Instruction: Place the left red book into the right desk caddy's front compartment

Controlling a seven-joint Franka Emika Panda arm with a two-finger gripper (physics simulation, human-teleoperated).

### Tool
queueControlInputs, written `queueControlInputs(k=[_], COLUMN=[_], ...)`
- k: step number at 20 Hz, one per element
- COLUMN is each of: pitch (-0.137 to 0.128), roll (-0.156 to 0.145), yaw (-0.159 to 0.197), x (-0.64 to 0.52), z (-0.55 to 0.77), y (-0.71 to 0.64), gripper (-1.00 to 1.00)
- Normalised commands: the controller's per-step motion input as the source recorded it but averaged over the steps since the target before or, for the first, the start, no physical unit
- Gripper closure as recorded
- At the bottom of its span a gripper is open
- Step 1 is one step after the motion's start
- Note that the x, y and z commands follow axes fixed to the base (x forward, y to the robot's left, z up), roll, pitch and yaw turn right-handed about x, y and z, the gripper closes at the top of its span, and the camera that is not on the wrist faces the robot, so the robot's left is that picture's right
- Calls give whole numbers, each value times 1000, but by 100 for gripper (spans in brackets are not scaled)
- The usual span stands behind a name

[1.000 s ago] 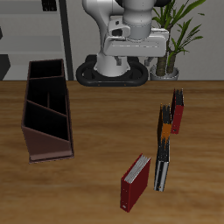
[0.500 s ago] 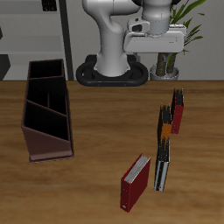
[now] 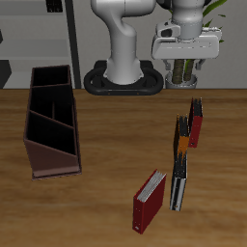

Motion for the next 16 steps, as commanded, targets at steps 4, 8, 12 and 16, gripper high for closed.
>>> queueControlInputs(k=[4,8,12,16], pitch=[-22,26,-12,-34], roll=[37,28,-7,8], yaw=[22,-18,-2,-10], x=[19,239,153,196], z=[10,-19,-21,-116], y=[245,228,122,114], gripper=[-100,-100,-100,-100])
